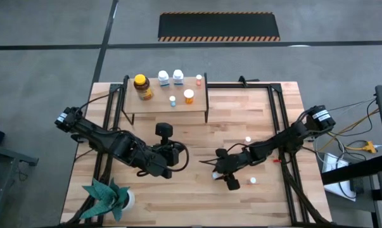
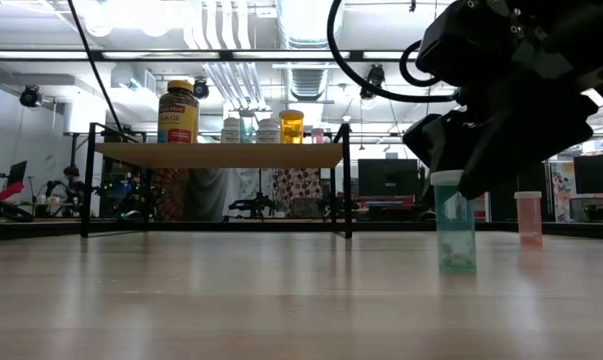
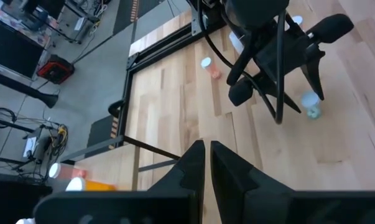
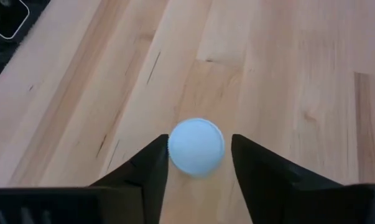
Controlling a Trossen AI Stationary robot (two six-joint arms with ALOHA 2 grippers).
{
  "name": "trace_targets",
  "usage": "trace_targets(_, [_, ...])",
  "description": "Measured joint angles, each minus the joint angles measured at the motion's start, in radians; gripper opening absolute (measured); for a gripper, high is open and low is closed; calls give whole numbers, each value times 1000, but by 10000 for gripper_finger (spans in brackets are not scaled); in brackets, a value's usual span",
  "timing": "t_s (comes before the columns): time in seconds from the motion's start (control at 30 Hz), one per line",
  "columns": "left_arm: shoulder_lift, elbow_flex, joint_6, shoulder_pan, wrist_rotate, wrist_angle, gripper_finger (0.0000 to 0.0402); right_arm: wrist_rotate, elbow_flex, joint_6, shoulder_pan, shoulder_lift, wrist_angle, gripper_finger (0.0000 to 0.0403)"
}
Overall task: Pick and place medicine bottles onto shelf by color
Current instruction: Put the green pill bottle on the shelf
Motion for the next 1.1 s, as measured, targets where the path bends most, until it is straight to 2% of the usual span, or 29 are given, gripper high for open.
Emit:
trace_targets(0.2, [0, -3, 2, 0, -1, 0, 8, 0, 0, 1, 0, -1, 7, 129])
trace_targets(0.37, [-21, -49, 1, 0, -1, 5, 8, 0, 5, 23, -3, -34, -8, 124])
trace_targets(0.53, [-69, -138, 27, -1, -2, 82, 8, 0, 124, 4, -68, -148, -230, 123])
trace_targets(0.67, [-145, -249, 148, -1, -3, 230, 8, 0, 316, -83, -199, -227, -488, 123])
trace_targets(0.8, [-234, -372, 254, 3, -2, 389, 8, 2, 524, -187, -383, -249, -651, 123])
trace_targets(1.0, [-367, -513, 327, 9, -2, 538, 8, -8, 689, -304, -664, -165, -691, 123])
trace_targets(1.1, [-422, -562, 333, 9, -3, 586, 8, -90, 736, -308, -780, -85, -675, 123])
